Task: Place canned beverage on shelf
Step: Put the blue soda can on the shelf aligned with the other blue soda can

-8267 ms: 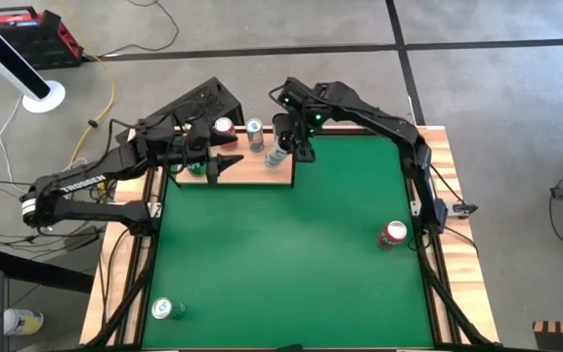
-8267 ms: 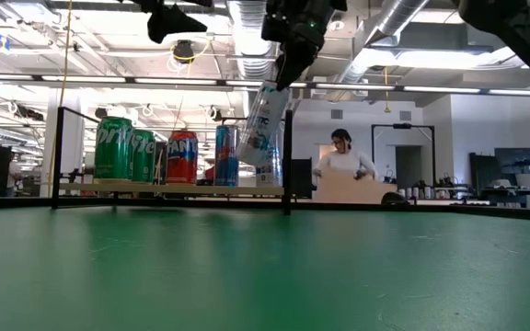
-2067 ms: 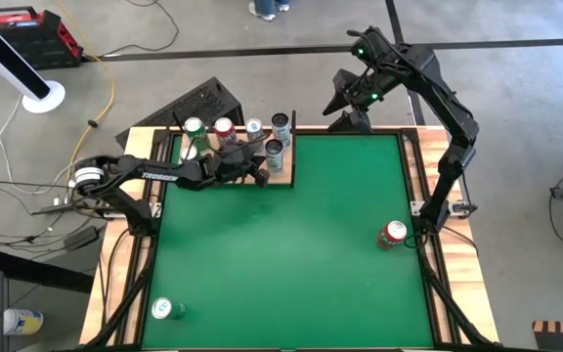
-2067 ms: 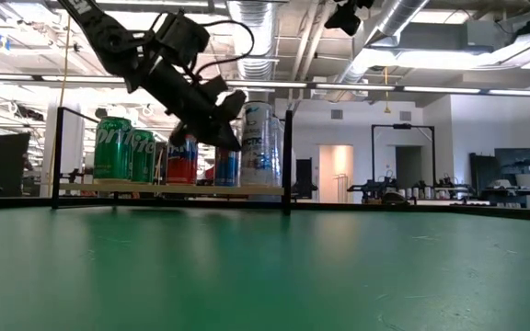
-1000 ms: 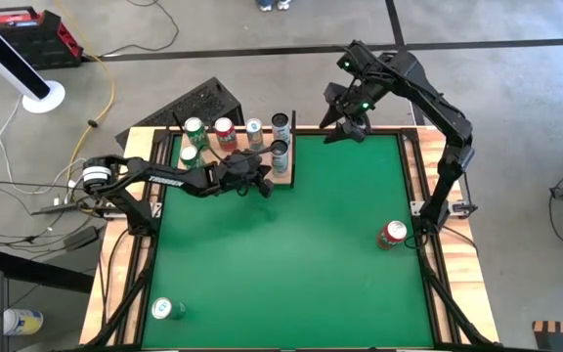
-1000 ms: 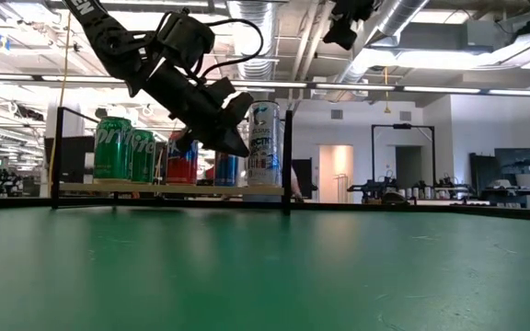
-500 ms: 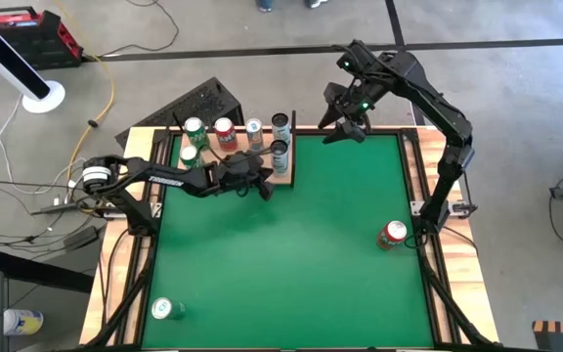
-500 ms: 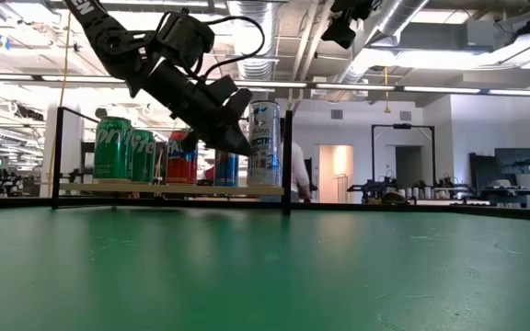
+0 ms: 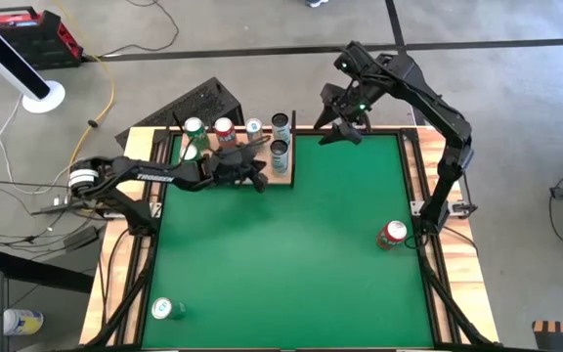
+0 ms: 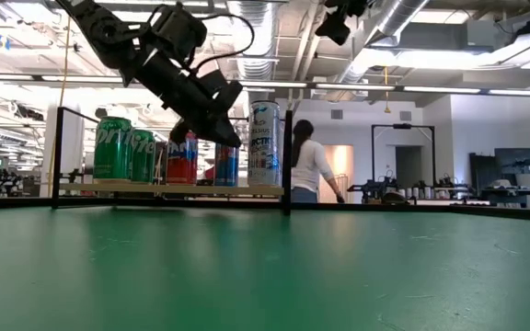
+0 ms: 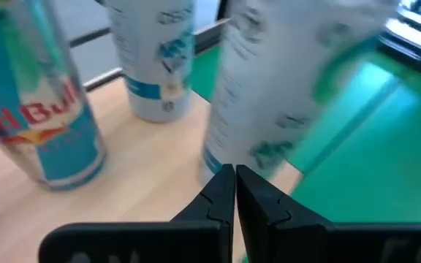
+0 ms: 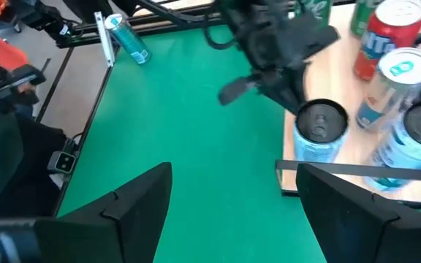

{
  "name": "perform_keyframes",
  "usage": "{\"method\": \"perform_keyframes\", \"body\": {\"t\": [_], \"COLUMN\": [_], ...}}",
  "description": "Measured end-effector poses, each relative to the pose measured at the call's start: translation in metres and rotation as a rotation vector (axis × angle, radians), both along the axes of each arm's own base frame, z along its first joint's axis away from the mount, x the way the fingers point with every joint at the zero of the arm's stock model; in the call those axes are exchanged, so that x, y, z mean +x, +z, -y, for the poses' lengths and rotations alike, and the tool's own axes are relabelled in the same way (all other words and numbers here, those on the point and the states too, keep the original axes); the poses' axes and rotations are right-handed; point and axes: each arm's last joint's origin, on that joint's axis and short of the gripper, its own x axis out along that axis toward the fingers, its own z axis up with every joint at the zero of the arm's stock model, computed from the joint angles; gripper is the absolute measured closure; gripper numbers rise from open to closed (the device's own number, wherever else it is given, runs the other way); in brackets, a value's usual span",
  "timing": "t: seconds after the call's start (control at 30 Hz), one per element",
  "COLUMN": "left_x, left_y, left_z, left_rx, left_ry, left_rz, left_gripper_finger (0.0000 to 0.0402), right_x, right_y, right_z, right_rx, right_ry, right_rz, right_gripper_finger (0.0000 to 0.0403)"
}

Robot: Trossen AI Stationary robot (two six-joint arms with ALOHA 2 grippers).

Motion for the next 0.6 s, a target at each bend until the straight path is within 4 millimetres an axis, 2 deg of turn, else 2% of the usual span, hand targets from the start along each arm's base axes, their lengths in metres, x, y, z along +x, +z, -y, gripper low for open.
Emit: {"method": "perform_keyframes", "body": {"t": [0.2,0.6], "left_x": [-0.002,0.000], "left_y": [0.003,0.007], "left_z": [-0.010,-0.010], "left_rx": [-0.015,-0.010], "left_ry": [0.046,0.041], "left_rz": [0.061,0.118], "left_gripper_finger": [0.0401,0.0401], "right_x": [0.006,0.007], "right_y": [0.000,-0.001], "right_z": [-0.010,-0.015], "right_rx": [0.003,0.013], "right_ry": [0.034,0.048], "right_rz": [-0.004,-0.019], "right_gripper_finger": [0.0087,0.0087]}}
